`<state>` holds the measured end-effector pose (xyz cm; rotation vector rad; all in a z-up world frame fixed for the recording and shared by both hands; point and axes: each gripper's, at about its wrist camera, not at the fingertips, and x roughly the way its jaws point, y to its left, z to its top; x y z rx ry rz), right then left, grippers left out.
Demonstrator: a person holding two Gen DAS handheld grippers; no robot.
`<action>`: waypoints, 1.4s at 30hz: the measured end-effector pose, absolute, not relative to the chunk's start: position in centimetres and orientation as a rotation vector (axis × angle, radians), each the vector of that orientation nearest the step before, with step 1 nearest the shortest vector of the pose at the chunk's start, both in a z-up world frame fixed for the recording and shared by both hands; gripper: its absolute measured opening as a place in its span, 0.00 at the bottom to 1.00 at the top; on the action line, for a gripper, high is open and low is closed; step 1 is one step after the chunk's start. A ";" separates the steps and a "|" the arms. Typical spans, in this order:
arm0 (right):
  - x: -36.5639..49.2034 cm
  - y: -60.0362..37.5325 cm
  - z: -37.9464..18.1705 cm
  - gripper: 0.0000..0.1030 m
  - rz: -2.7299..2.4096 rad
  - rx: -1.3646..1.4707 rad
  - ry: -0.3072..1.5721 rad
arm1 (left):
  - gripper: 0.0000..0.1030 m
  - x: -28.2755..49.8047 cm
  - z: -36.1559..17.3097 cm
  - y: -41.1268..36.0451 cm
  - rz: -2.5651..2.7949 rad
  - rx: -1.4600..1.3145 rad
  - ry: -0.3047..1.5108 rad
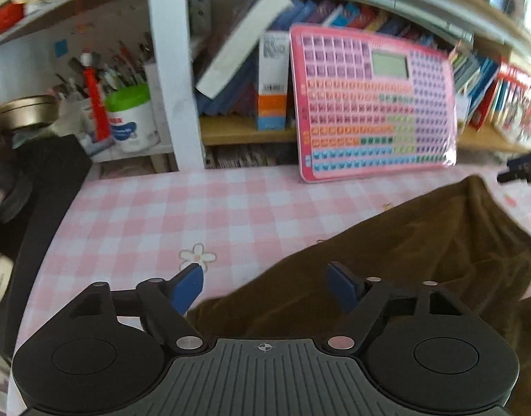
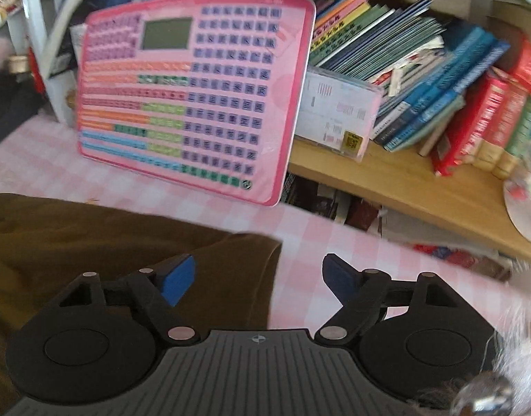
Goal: Fold clothes
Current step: 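Grasp the skirt waistband corner with the left gripper while the right gripper grasps the hem edge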
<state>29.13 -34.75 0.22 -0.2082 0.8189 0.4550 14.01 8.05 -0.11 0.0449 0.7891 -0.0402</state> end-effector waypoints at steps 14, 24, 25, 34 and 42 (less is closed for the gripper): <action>34.9 -34.7 -3.8 0.60 0.560 -0.213 0.916 | 0.76 18.0 -4.4 9.2 -0.139 0.141 0.981; 34.4 -35.8 -3.2 0.15 0.629 -0.223 0.949 | 0.39 18.4 -4.5 10.2 -0.209 0.091 0.977; 34.2 -35.9 -3.0 0.13 0.620 -0.223 0.944 | 0.20 18.4 -4.3 10.1 -0.228 0.086 0.980; 29.4 -36.4 3.5 0.10 0.509 -0.161 0.726 | 0.02 15.2 1.6 10.0 -0.220 0.052 0.777; 18.0 -38.2 10.2 0.10 0.423 -0.080 0.496 | 0.01 7.1 6.6 9.6 -0.285 0.046 0.583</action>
